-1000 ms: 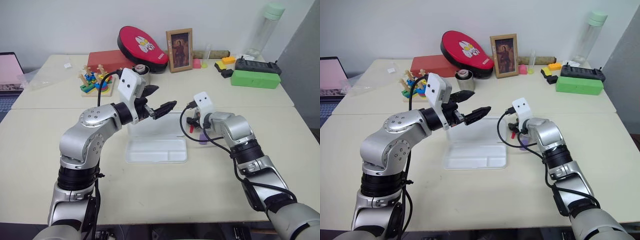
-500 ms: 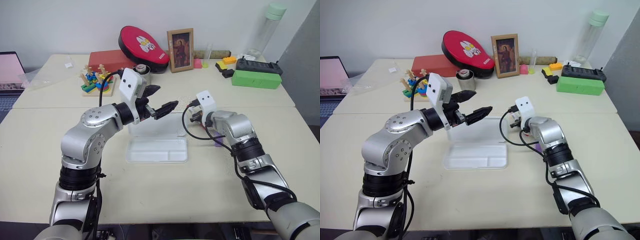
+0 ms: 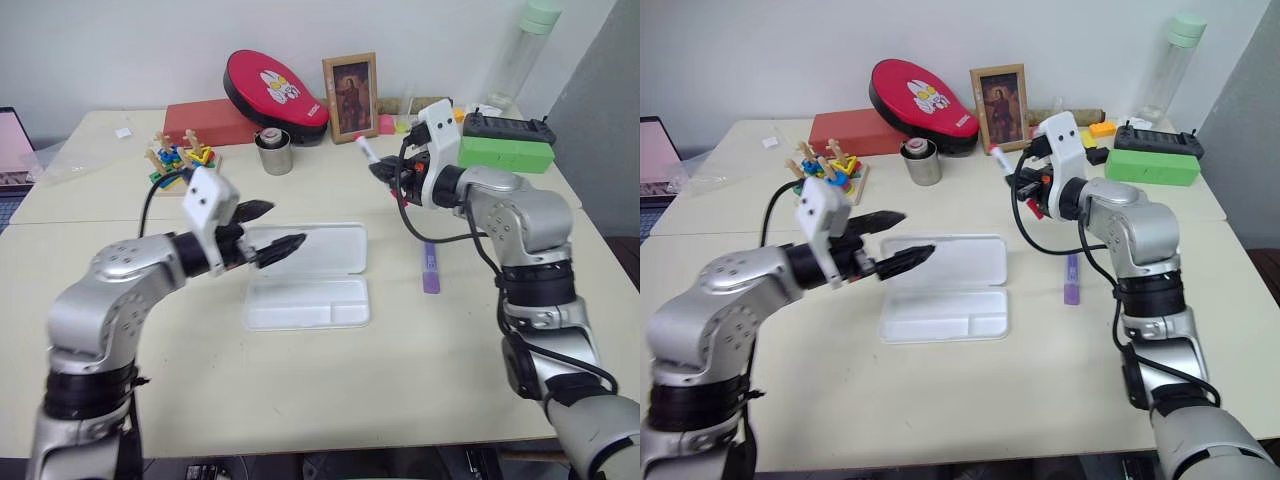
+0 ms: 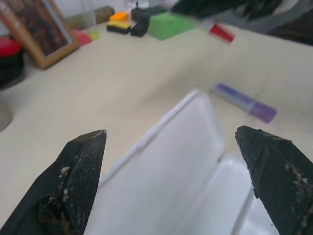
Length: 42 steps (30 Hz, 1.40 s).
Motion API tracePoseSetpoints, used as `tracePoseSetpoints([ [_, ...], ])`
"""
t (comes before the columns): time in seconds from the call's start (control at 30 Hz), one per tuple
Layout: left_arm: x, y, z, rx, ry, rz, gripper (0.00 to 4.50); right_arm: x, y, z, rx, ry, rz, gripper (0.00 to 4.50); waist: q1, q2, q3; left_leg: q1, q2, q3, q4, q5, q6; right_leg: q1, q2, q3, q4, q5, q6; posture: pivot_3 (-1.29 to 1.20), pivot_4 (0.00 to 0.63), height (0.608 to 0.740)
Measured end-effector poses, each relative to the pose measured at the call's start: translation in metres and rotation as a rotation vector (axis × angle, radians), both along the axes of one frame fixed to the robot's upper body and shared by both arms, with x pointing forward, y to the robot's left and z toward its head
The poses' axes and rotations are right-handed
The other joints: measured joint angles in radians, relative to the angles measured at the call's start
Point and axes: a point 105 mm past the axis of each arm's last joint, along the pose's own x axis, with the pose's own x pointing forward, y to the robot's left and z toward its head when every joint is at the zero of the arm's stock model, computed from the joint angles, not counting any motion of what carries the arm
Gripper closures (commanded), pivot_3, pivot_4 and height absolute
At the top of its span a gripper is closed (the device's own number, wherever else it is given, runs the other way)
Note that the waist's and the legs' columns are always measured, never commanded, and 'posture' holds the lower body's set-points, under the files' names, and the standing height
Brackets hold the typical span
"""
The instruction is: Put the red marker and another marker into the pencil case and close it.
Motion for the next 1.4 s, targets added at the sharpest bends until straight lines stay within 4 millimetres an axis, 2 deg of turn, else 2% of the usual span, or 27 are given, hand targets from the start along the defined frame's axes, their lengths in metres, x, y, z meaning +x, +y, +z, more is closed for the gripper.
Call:
tracePoseSetpoints([
  [0.1, -0.015, 0.027, -0.008, 0.040, 0.038, 0.051, 0.00, -0.034, 0.025, -0.012, -0.129, -0.071, 0.215, 4.23, 0.000, 0.000, 0.000, 0.001, 0.000, 0.000, 0.000, 0.000, 0.001, 0.000, 0.000, 0.000, 0.002, 0.000, 0.000, 0.00, 0.150, 0.740],
  [0.2, -0.026, 0.041, -0.008, 0.040, 0.045, 0.068, 0.00, -0.049, 0.042, -0.026, -0.219, -0.096, 0.320, 4.23, 0.010, 0.000, 0.000, 0.001, 0.000, 0.000, 0.001, 0.000, 0.001, 0.001, 0.000, 0.000, 0.002, 0.000, 0.000, 0.00, 0.150, 0.740],
  [0.3, -0.040, 0.045, -0.013, 0.034, 0.072, 0.050, 0.00, -0.052, 0.055, -0.046, -0.310, -0.110, 0.365, 4.23, 0.018, 0.000, 0.000, 0.002, 0.000, 0.000, 0.001, 0.000, 0.001, 0.001, 0.000, 0.000, 0.002, 0.001, 0.000, 0.00, 0.150, 0.740],
  [0.4, -0.048, 0.052, -0.021, 0.029, 0.108, 0.071, 0.00, -0.047, 0.074, -0.081, -0.423, -0.103, 0.384, 4.23, 0.019, -0.001, 0.000, 0.004, 0.000, 0.000, 0.001, 0.000, 0.001, 0.001, 0.000, 0.000, 0.003, 0.001, 0.000, 0.00, 0.150, 0.740],
  [0.47, -0.050, 0.051, -0.019, 0.022, 0.101, 0.074, 0.00, -0.045, 0.079, -0.100, -0.480, -0.088, 0.397, 4.23, 0.025, -0.001, 0.000, 0.003, 0.000, 0.000, 0.001, 0.000, 0.001, 0.001, 0.000, 0.000, 0.002, 0.001, 0.000, 0.00, 0.150, 0.740],
  [0.67, -0.051, 0.043, -0.010, 0.020, 0.057, 0.071, 0.00, -0.043, 0.083, -0.110, -0.510, -0.108, 0.424, 4.23, 0.023, -0.001, 0.000, 0.003, 0.000, 0.000, 0.001, 0.000, 0.001, 0.001, 0.000, 0.000, 0.001, 0.001, 0.000, 0.00, 0.150, 0.740],
  [0.73, -0.051, 0.042, -0.010, 0.013, 0.050, 0.079, 0.00, -0.040, 0.080, -0.115, -0.533, -0.103, 0.421, 3.52, 0.022, -0.001, 0.000, 0.003, 0.000, 0.000, 0.001, 0.000, 0.001, 0.001, 0.000, 0.000, 0.001, 0.001, 0.000, 0.00, 0.150, 0.740],
  [0.87, -0.050, 0.042, -0.008, 0.005, 0.046, 0.088, 0.00, -0.041, 0.079, -0.119, -0.540, -0.086, 0.433, 2.52, 0.022, -0.001, 0.000, 0.003, 0.000, 0.000, 0.001, 0.000, 0.001, 0.001, 0.000, 0.000, 0.001, 0.001, 0.000, 0.00, 0.150, 0.740],
  [1.0, -0.048, 0.040, -0.007, 0.009, 0.039, 0.080, 0.00, -0.041, 0.079, -0.118, -0.531, -0.086, 0.429, 1.63, 0.022, -0.001, 0.000, 0.003, 0.000, 0.000, 0.001, 0.000, 0.001, 0.001, 0.000, 0.000, 0.001, 0.001, 0.000, 0.00, 0.150, 0.740],
  [1.1, -0.042, 0.031, -0.002, 0.004, 0.020, 0.042, 0.00, -0.037, 0.074, -0.111, -0.489, -0.067, 0.403, 0.96, 0.027, -0.001, 0.000, 0.003, 0.000, 0.000, 0.001, 0.000, 0.001, 0.002, 0.000, 0.000, 0.001, 0.001, 0.000, 0.00, 0.150, 0.740],
  [1.23, -0.030, 0.010, 0.001, -0.016, 0.010, -0.040, 0.00, -0.037, 0.062, -0.079, -0.350, -0.062, 0.354, 0.09, 0.029, -0.001, 0.000, 0.003, 0.000, 0.000, 0.001, 0.000, 0.001, 0.002, 0.000, 0.000, 0.001, 0.001, 0.000, 0.00, 0.150, 0.740],
  [1.37, -0.018, -0.027, 0.010, -0.083, -0.027, -0.172, 0.00, -0.044, 0.027, -0.041, -0.153, -0.009, 0.276, 0.04, 0.046, -0.001, -0.001, 0.001, 0.000, 0.000, 0.001, 0.000, 0.001, 0.002, 0.000, -0.001, 0.000, 0.001, 0.000, 0.00, 0.150, 0.740],
  [1.4, -0.016, -0.045, 0.013, -0.095, -0.039, -0.241, 0.00, -0.045, 0.010, -0.034, -0.118, 0.018, 0.211, 0.04, 0.050, -0.002, -0.001, 0.001, 0.000, 0.000, 0.001, 0.000, 0.001, 0.002, 0.000, -0.001, 0.000, 0.001, 0.000, 0.00, 0.150, 0.740],
])
